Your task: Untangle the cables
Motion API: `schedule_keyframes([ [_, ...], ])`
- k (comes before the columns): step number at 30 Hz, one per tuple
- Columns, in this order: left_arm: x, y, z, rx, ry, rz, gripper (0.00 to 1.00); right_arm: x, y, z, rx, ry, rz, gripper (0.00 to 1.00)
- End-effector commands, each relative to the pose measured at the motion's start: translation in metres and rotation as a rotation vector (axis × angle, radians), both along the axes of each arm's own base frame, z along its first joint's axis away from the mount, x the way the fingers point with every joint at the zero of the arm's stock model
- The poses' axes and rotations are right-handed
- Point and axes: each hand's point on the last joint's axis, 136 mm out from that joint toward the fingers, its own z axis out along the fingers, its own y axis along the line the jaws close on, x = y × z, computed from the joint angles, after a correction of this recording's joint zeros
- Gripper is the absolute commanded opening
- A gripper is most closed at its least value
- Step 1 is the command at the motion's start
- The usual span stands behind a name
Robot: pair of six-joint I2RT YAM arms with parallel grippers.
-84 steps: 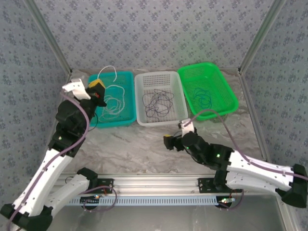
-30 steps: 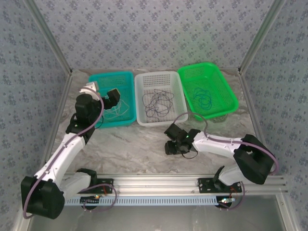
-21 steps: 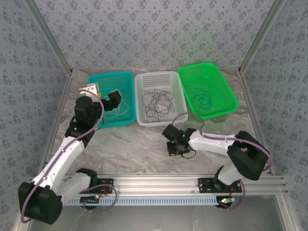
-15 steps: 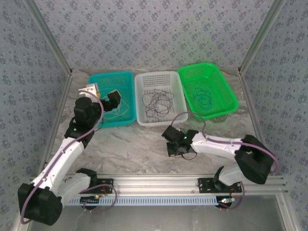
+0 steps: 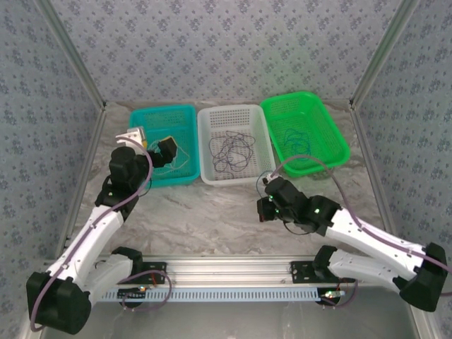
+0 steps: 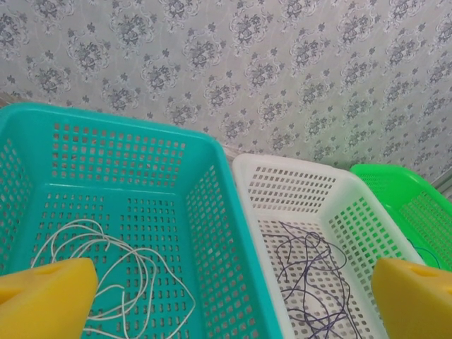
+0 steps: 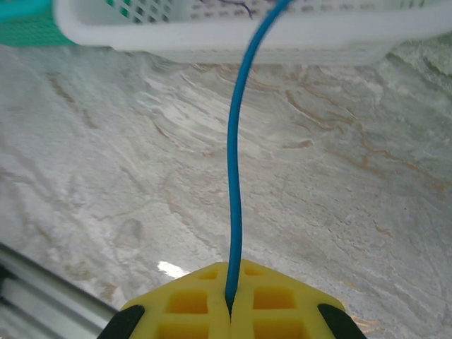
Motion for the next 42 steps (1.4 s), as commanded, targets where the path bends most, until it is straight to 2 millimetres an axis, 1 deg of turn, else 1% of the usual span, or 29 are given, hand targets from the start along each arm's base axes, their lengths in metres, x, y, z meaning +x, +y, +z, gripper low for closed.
schedule_keyframes([
  [1, -0.006, -0.004, 0.005, -0.023, -0.019, -0.019, 0.99, -0.003, -0.008, 0.037, 0.032, -0.066, 0.049, 0.0],
  [3, -0.008, -0.006, 0.001, -0.031, -0.011, -0.029, 0.99, 0.002, -0.021, 0.053, 0.025, -0.102, 0.036, 0.0],
  [5, -0.01, -0.008, -0.003, -0.04, -0.003, -0.036, 0.99, 0.006, -0.025, 0.065, 0.033, -0.119, 0.039, 0.0],
  [6, -0.011, -0.009, -0.006, -0.048, 0.003, -0.039, 0.99, 0.007, -0.023, 0.073, 0.053, -0.128, 0.058, 0.0],
  [7, -0.012, -0.012, -0.007, -0.067, 0.008, -0.047, 1.0, 0.008, -0.017, 0.083, 0.083, -0.154, 0.101, 0.0],
  [8, -0.013, -0.016, -0.008, -0.087, 0.011, -0.059, 0.99, 0.005, -0.008, 0.089, 0.118, -0.165, 0.159, 0.0],
  [10, -0.018, -0.031, -0.012, -0.125, 0.023, -0.112, 0.99, -0.006, 0.012, 0.104, 0.202, -0.201, 0.286, 0.0],
  [13, -0.029, -0.061, -0.012, -0.146, 0.033, -0.204, 0.99, -0.008, 0.025, 0.113, 0.252, -0.227, 0.352, 0.0],
  [16, -0.042, -0.091, -0.009, -0.155, 0.031, -0.295, 0.99, -0.011, 0.04, 0.119, 0.327, -0.21, 0.403, 0.0],
  [19, -0.05, -0.115, -0.008, -0.212, 0.027, -0.383, 0.99, -0.02, 0.057, 0.135, 0.426, -0.229, 0.491, 0.0],
  [22, -0.05, -0.129, -0.015, -0.271, 0.056, -0.434, 0.99, -0.028, 0.065, 0.148, 0.48, -0.257, 0.55, 0.0],
  [25, -0.044, -0.134, -0.022, -0.333, 0.092, -0.431, 1.0, -0.038, 0.068, 0.157, 0.506, -0.275, 0.598, 0.0],
  [28, -0.039, -0.142, -0.022, -0.442, 0.14, -0.442, 0.99, -0.044, 0.066, 0.16, 0.5, -0.296, 0.617, 0.0],
  [32, -0.038, -0.156, -0.01, -0.626, 0.194, -0.497, 0.99, -0.046, 0.063, 0.16, 0.48, -0.338, 0.624, 0.0],
  [34, -0.038, -0.16, -0.005, -0.709, 0.226, -0.514, 0.99, -0.047, 0.064, 0.157, 0.44, -0.377, 0.65, 0.0],
  [37, -0.041, -0.164, 0.001, -0.788, 0.262, -0.546, 0.99, -0.046, 0.062, 0.142, 0.303, -0.422, 0.674, 0.0],
  [40, -0.044, -0.164, 0.002, -0.871, 0.329, -0.562, 0.99, -0.044, 0.063, 0.128, 0.172, -0.462, 0.707, 0.0],
  [42, -0.046, -0.163, 0.002, -0.945, 0.371, -0.574, 0.99, -0.042, 0.066, 0.122, 0.099, -0.502, 0.735, 0.0],
])
